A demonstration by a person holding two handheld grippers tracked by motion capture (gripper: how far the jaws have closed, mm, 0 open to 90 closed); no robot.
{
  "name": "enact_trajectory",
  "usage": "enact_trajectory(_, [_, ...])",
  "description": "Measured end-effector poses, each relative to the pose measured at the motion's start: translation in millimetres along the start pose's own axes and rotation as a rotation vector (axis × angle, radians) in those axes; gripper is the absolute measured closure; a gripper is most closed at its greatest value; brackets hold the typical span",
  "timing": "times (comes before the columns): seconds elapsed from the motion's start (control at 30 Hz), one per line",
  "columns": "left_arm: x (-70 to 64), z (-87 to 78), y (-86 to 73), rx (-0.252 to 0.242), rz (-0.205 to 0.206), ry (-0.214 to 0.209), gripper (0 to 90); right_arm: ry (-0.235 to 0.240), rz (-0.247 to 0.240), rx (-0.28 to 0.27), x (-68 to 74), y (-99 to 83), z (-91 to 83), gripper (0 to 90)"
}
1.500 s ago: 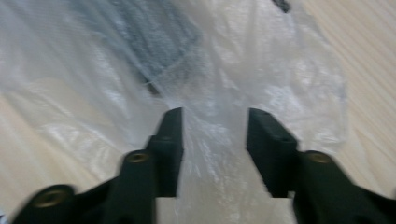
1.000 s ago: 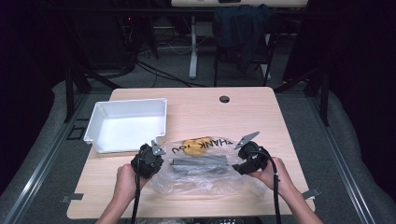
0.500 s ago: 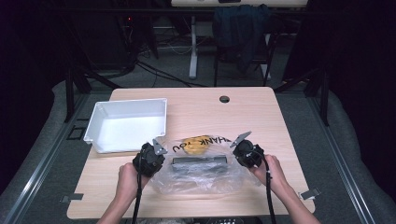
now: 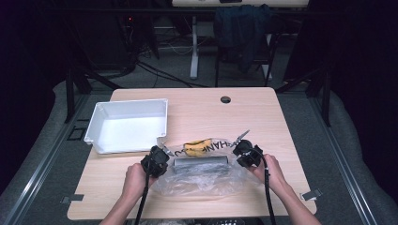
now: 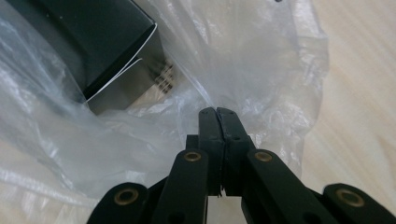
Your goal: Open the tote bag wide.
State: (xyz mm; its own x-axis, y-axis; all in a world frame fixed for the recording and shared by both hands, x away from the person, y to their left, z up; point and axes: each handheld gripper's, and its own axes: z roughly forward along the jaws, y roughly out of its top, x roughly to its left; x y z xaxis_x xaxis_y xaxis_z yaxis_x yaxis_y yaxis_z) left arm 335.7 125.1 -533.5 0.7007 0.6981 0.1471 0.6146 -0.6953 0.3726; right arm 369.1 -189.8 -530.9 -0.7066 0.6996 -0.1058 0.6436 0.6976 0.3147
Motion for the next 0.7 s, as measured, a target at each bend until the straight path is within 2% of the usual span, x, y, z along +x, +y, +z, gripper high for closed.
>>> enact_trajectory(0.07, [-0.7, -1.9, -3.4, 0.001, 0.006, -0.006, 83.8, -0.001, -0.006, 0.009, 2.2, -4.1, -0.6, 83.7])
enact_trajectory(0.13, [1.1, -6.1, -6.1, -0.011, -0.001, -0.010, 76.3, 0.018, -0.022, 0.024, 1.8, -6.4, -2.7, 77.1])
enact_trajectory(0.27, [7.2, -18.0, -10.5, -0.056, -0.019, -0.006, 54.8, 0.018, -0.012, -0.027, 0.0, -9.3, -12.4, 69.7])
enact_trajectory(0.37, [10.2, -26.7, -12.0, -0.086, -0.032, -0.008, 44.6, 0.026, -0.005, -0.072, -1.4, -10.2, -21.5, 64.1])
enact_trajectory(0.4, [10.7, -29.5, -11.9, -0.093, -0.033, -0.012, 41.8, 0.036, 0.016, -0.105, -0.5, -11.2, -23.3, 62.1])
enact_trajectory(0.53, [9.5, -39.3, -11.2, -0.131, -0.030, -0.012, 37.1, 0.056, 0.007, -0.139, -3.0, -12.5, -37.6, 53.5])
enact_trajectory(0.63, [7.3, -46.7, -10.7, -0.162, -0.017, -0.018, 34.9, 0.066, 0.020, -0.204, -3.3, -15.1, -49.5, 48.5])
enact_trajectory(0.67, [6.6, -49.8, -10.4, -0.170, -0.012, -0.024, 34.9, 0.061, 0.014, -0.211, -3.5, -15.9, -54.5, 46.7])
enact_trajectory(0.7, [5.3, -52.6, -10.1, -0.178, -0.008, -0.028, 34.6, 0.076, 0.013, -0.232, -2.6, -16.8, -58.8, 45.8])
